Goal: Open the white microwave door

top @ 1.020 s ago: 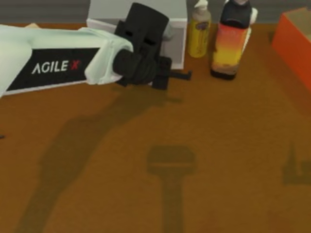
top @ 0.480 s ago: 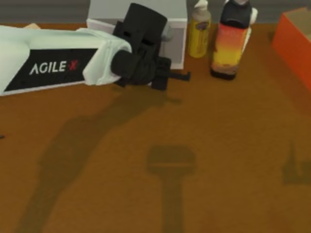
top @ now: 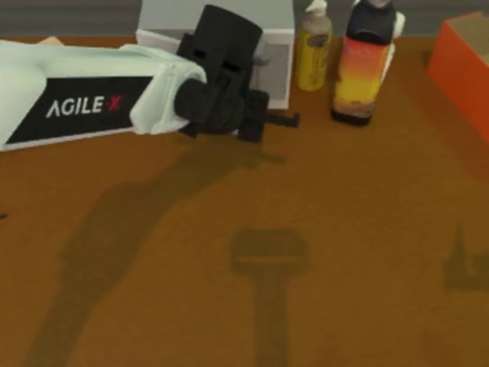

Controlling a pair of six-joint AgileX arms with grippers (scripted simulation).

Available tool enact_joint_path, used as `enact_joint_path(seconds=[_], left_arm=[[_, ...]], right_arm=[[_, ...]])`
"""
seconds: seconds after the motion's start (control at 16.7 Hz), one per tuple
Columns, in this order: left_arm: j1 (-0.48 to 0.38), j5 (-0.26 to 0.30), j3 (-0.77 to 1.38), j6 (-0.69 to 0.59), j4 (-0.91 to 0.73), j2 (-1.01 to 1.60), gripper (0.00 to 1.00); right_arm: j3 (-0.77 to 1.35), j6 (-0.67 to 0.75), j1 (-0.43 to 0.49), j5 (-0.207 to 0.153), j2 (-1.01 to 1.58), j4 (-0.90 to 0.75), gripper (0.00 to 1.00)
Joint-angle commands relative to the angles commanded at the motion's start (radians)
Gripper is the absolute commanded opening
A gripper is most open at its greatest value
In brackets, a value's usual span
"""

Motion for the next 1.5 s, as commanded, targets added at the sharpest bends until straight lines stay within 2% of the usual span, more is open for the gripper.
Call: enact_joint_path(seconds=[0.54,1.08,1.5], left_arm=[[0.000,0.000,0.000,0.000,0.000,0.000,0.00],[0.019,0.056,-0.062,0.066,0.029,-0.041,0.00],[0.019,0.056,-0.063,0.067,0.029,-0.041,0.00]], right_arm=[[0.000,0.000,0.000,0.000,0.000,0.000,1.00],[0.000,0.000,0.000,0.000,0.000,0.000,1.00],[0.000,0.000,0.000,0.000,0.000,0.000,1.00]])
